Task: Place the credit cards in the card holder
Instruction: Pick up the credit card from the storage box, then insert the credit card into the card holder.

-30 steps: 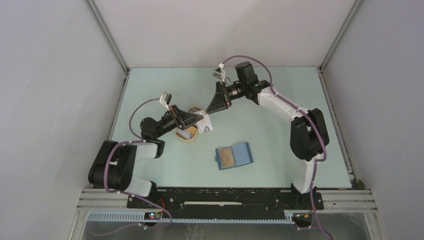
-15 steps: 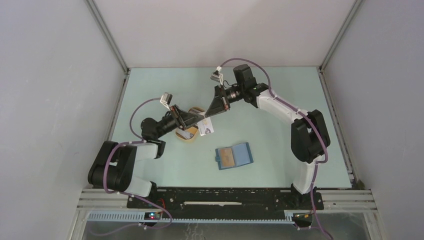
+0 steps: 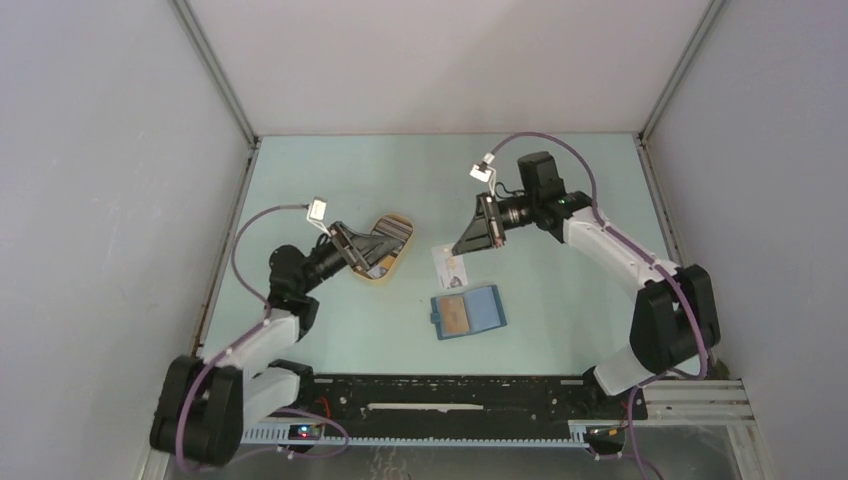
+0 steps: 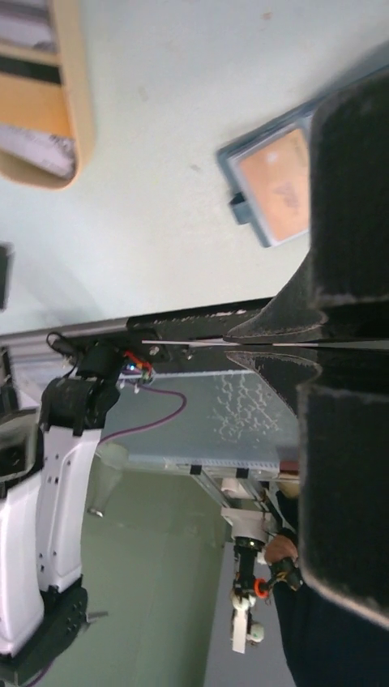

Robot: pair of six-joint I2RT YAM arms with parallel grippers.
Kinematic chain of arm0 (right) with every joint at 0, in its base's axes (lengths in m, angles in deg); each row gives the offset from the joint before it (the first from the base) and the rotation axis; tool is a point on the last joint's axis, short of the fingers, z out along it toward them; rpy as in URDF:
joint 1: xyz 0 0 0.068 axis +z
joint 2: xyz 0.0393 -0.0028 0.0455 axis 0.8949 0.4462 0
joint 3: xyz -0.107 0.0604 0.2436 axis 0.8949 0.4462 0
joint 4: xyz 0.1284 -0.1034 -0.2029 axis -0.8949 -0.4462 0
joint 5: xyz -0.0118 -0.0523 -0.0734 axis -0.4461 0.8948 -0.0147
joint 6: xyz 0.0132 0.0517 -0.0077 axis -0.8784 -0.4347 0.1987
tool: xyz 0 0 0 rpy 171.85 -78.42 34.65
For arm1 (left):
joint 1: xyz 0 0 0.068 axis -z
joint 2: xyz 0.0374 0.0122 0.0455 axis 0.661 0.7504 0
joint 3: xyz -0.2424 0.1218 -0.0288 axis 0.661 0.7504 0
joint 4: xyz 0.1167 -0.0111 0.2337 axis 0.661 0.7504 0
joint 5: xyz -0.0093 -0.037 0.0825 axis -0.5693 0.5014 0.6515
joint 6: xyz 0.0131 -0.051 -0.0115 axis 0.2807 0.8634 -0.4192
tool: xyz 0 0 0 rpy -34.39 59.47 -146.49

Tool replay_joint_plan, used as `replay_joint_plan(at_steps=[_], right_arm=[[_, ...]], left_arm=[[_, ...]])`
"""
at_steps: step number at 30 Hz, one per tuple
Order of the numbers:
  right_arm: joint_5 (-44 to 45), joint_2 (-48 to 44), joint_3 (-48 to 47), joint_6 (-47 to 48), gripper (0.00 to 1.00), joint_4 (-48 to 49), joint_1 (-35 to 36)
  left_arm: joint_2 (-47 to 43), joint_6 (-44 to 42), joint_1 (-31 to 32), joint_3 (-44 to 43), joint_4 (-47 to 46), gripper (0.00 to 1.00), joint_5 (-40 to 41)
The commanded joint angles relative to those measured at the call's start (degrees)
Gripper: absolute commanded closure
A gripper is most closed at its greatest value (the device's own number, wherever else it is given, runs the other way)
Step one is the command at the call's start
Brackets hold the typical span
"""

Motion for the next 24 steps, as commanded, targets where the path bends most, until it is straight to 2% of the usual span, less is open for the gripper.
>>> replay_joint_plan(at_steps=[1, 3, 6, 9, 11, 13, 16, 18, 22, 24], right_arm=[[2.3, -4.5, 6.6, 8.3, 1.0, -3.3, -3.2], [1.8, -4.7, 10.0, 7.3, 1.0, -1.9, -4.7], [3.1, -4.5, 17.0, 3.4, 1.0, 4.1, -5.7], [7.1, -5.8, 23.1, 3.1, 1.0, 5.2, -6.3], [11.0, -9.8, 27.6, -1.4, 1.0, 11.8, -7.1], [14.9, -12.8, 31.1, -6.6, 1.0, 17.4, -6.6], [17.3, -11.3, 31.9, -10.5, 1.0, 20.8, -5.9], [18.7, -9.5, 31.9, -11.3, 1.0, 21.1, -5.9], [23.2, -8.6, 31.9, -11.8, 1.0, 21.1, -5.7], [25.1, -8.2, 31.9, -12.1, 1.0, 21.1, -6.2]], left_arm=[[-13.1, -19.9, -0.1, -1.2, 27.6, 0.0, 10.4], [-17.7, -22.7, -0.2, -1.5, 33.4, 0.0, 15.1], [-21.5, -18.8, -0.2, 0.5, 35.3, 0.0, 21.7], [-19.2, -14.5, -0.2, 3.3, 28.0, 0.0, 17.9], [-15.2, -12.5, 0.6, 2.8, 25.6, 0.05, 14.4], [-11.0, -12.7, 4.2, 1.9, 23.2, 0.14, 13.5], [-5.1, -15.4, 13.8, -0.3, 21.7, 0.25, 16.2], [0.3, -16.4, 17.7, -2.8, 21.5, 0.42, 16.8], [8.1, -16.9, 21.8, -5.3, 20.3, 0.66, 18.1], [11.5, -17.4, 23.4, -6.5, 20.2, 0.75, 18.4]])
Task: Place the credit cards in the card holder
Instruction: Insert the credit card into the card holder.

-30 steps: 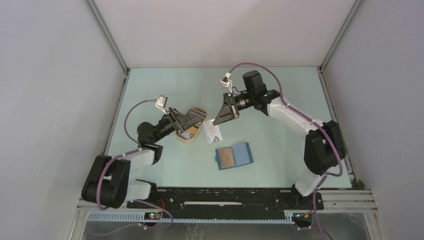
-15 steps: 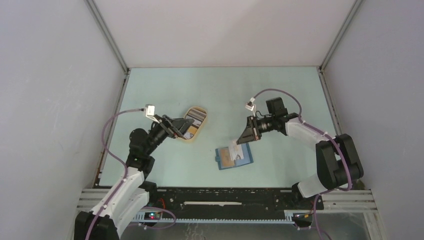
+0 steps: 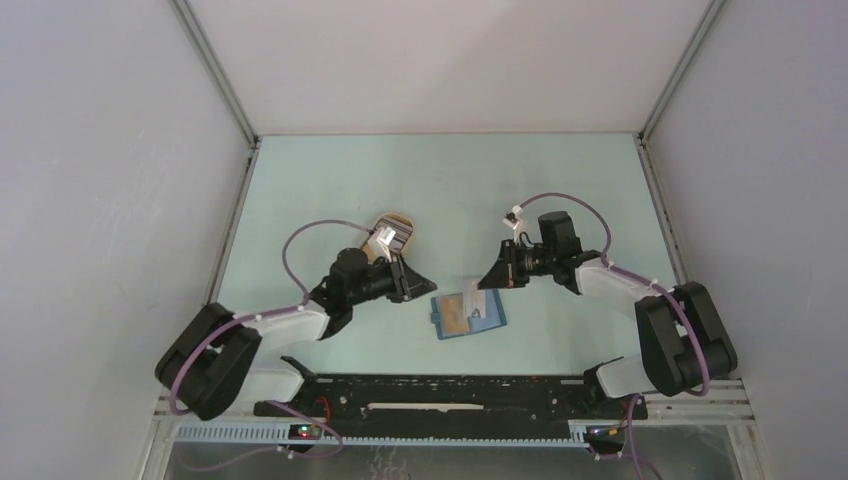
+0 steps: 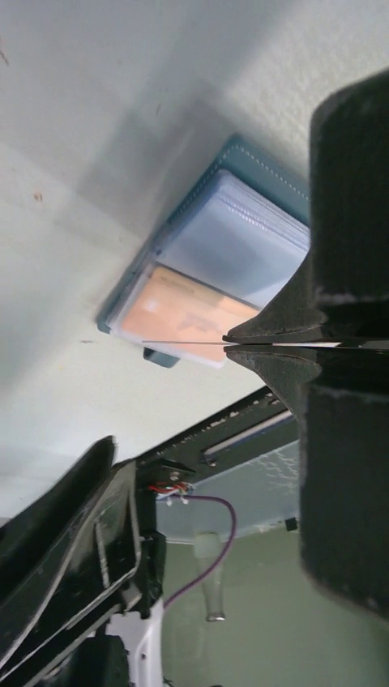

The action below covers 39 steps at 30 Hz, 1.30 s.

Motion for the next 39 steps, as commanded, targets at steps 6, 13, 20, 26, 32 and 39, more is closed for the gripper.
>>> replay_joint_plan(at_steps=[6, 13, 20, 26, 32, 39], right_arm=[[6.0, 3.4, -0.3, -4.3, 1.0, 5.5, -0.4], [7.8, 4.2, -0.2, -3.7, 1.0, 4.4, -0.3], [9.3, 5.5, -0.3, -2.3, 1.0, 3.1, 0.8], [10.0, 6.3, -0.3, -1.6, 1.0, 2.5, 2.0], [10.9, 7.0, -0.2, -1.3, 1.0, 0.9, 1.9], [9.3, 8.4, 1.1, 0.1, 1.0, -2.7, 2.2]], left_arm=[[11.0, -3.3, 5.5, -7.9, -2.9, 0.83, 2.5], [17.8, -5.4, 6.5, -9.5, 2.0, 0.92, 4.5], [20.6, -7.3, 6.5, -10.7, 8.0, 0.98, 6.6], [21.3, -8.0, 6.5, -11.1, 9.7, 1.0, 6.5], [21.5, -8.0, 6.5, -11.0, 10.0, 1.0, 6.8], [19.8, -8.3, 6.5, -10.3, 10.0, 1.0, 7.8]])
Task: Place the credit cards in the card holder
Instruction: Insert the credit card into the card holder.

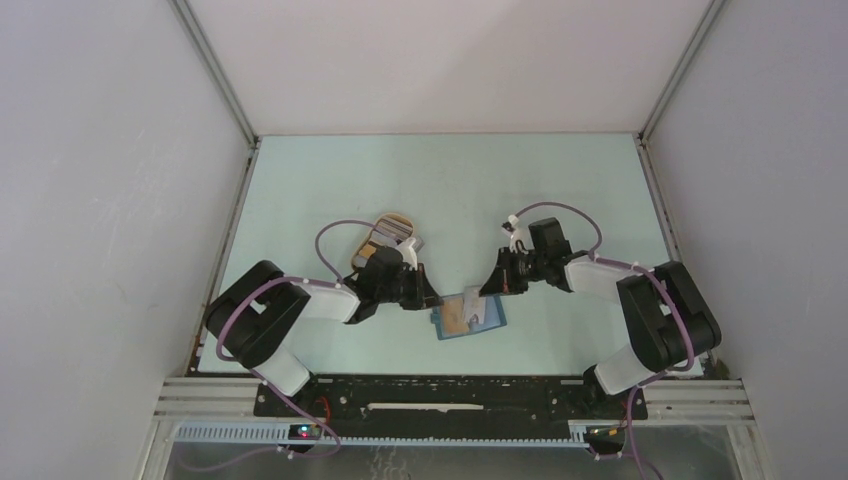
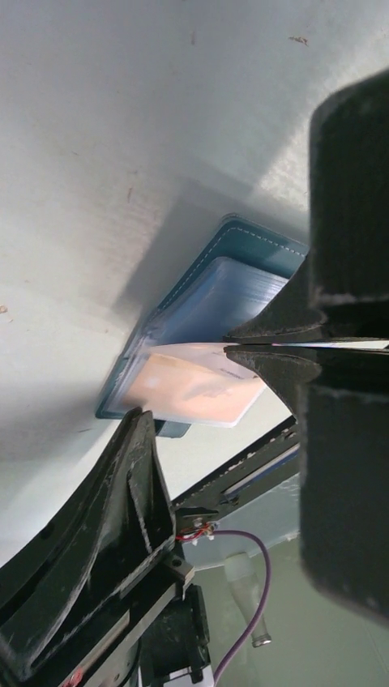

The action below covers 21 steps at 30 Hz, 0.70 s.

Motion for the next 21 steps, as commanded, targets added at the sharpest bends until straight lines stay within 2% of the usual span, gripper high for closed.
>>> replay_joint_plan(at_steps=[1, 9, 16, 21], right_arm=[[-0.4, 1.5, 1.2, 3.3, 1.0, -3.6, 0.8], [-2.9, 4.0, 1.7, 3.2, 1.0, -3.4, 1.4], [-2.3, 5.2, 0.9, 1.2, 1.0, -1.3, 1.8], [-2.5, 6.2, -0.1, 0.3, 1.0, -0.4, 2.2]], left_arm=[[-1.1, -2.4, 0.2, -0.6, 2.4, 1.0, 2.5], [-3.8, -2.5, 0.2, 0.3, 0.3, 0.95, 2.6], [-7.3, -1.6, 0.2, 1.2, 0.9, 0.81, 3.1], [-11.1, -1.1, 0.2, 2.4, 7.0, 0.73, 5.9]])
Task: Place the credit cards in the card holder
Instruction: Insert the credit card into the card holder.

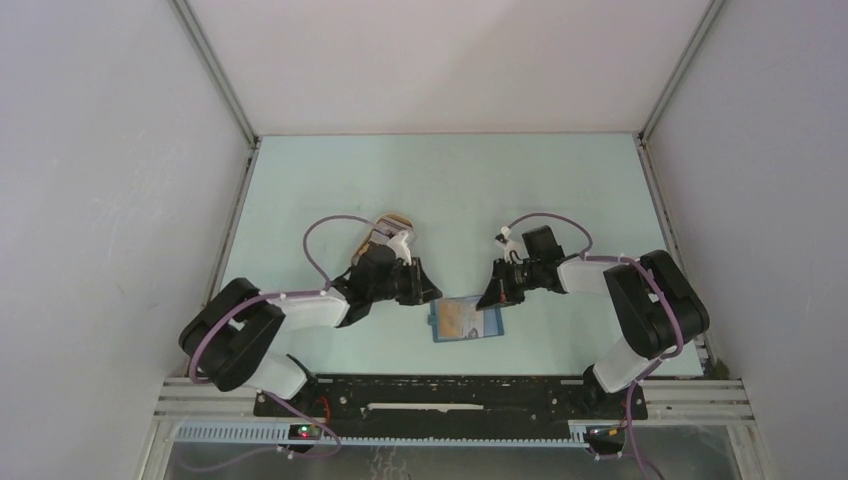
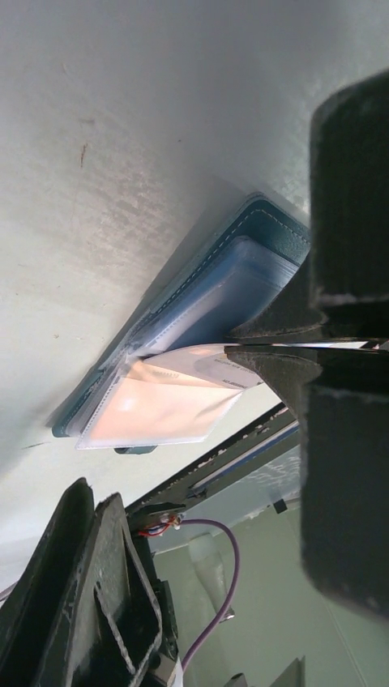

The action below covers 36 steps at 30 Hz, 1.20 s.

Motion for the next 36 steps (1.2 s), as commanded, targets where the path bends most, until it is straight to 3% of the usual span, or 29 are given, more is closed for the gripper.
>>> replay_joint_plan(at_steps=[1, 19, 28, 36], right_arm=[[1.7, 1.6, -1.1, -0.4, 1.0, 0.5, 1.0], [0.2, 1.5, -1.5, -0.4, 1.0, 2.3, 0.9], [-0.1, 2.4, -2.1, -0.7, 1.0, 1.7, 2.2], [0.8, 5.3, -2.4, -3.2, 1.0, 2.3, -0.6]], left_arm=[[-4.3, -0.6, 0.2, 2.0, 6.3, 0.73, 3.8], [2.1, 8.5, 3.4, 2.4, 2.4, 0.7, -2.2], [7.3, 9.2, 3.7, 0.1, 6.3, 0.92, -1.0], [7.1, 10.2, 3.7, 0.5, 5.6, 0.94, -1.0]])
